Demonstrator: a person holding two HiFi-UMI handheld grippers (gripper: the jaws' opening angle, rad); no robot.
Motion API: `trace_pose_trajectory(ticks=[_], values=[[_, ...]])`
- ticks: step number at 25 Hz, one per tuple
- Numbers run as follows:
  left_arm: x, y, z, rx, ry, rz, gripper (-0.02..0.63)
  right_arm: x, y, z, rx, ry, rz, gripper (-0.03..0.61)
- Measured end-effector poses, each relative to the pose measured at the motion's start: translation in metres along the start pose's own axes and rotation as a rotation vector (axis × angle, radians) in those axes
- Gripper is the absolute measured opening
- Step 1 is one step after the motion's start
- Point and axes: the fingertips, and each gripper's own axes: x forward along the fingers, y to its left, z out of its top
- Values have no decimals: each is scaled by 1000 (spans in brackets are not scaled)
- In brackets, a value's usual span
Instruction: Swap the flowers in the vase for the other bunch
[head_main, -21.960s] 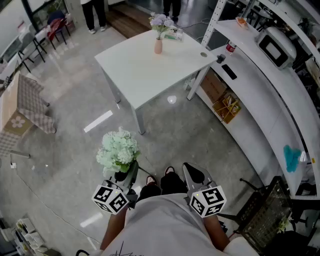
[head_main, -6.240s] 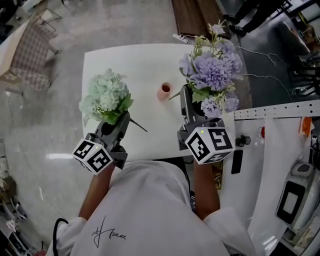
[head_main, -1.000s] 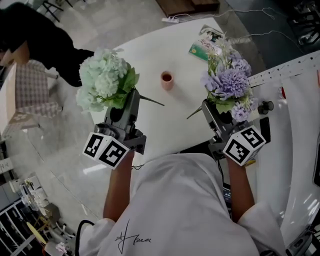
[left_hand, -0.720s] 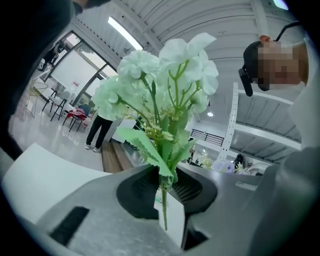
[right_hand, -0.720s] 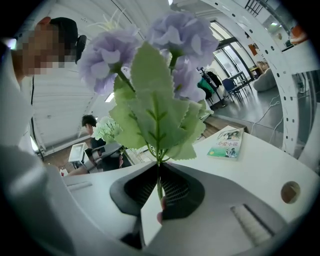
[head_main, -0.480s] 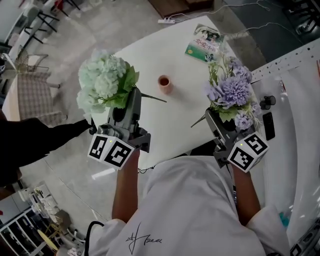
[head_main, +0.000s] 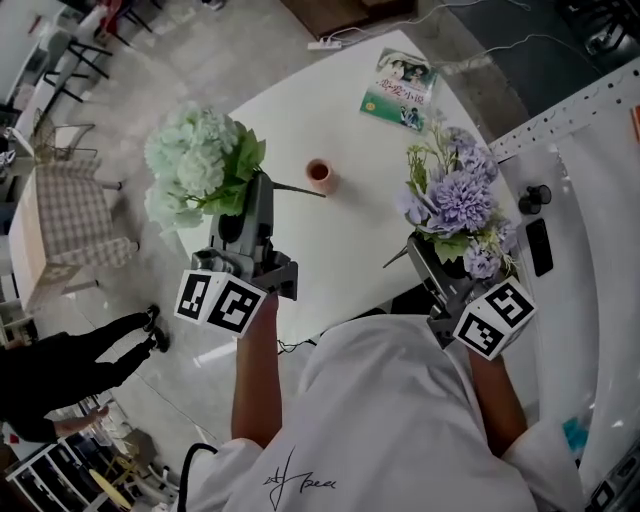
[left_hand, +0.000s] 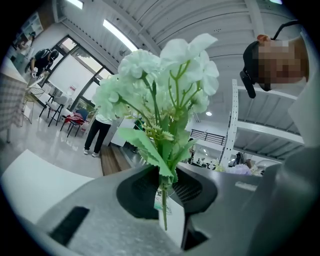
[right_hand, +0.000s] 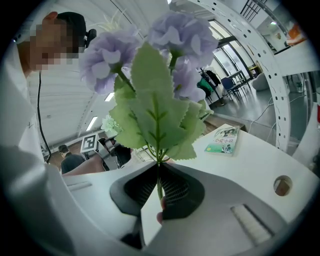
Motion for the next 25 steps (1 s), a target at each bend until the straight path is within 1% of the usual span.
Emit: trace_pose_trajectory(ticks=[10,17,22,25], values=[[0,1,2,69,10,10,67,-13,21,-12,-21,23,5,25],[0,0,4,77,-6,5,67,-24,24,-13,-25,7,-14,25],[-1,-1,5,85,-9,4,67,-28,30,-16,-33,18,-16,25],[6,-2,1,89,-10,5,67,-28,24,-16,-33,27,-14,25]])
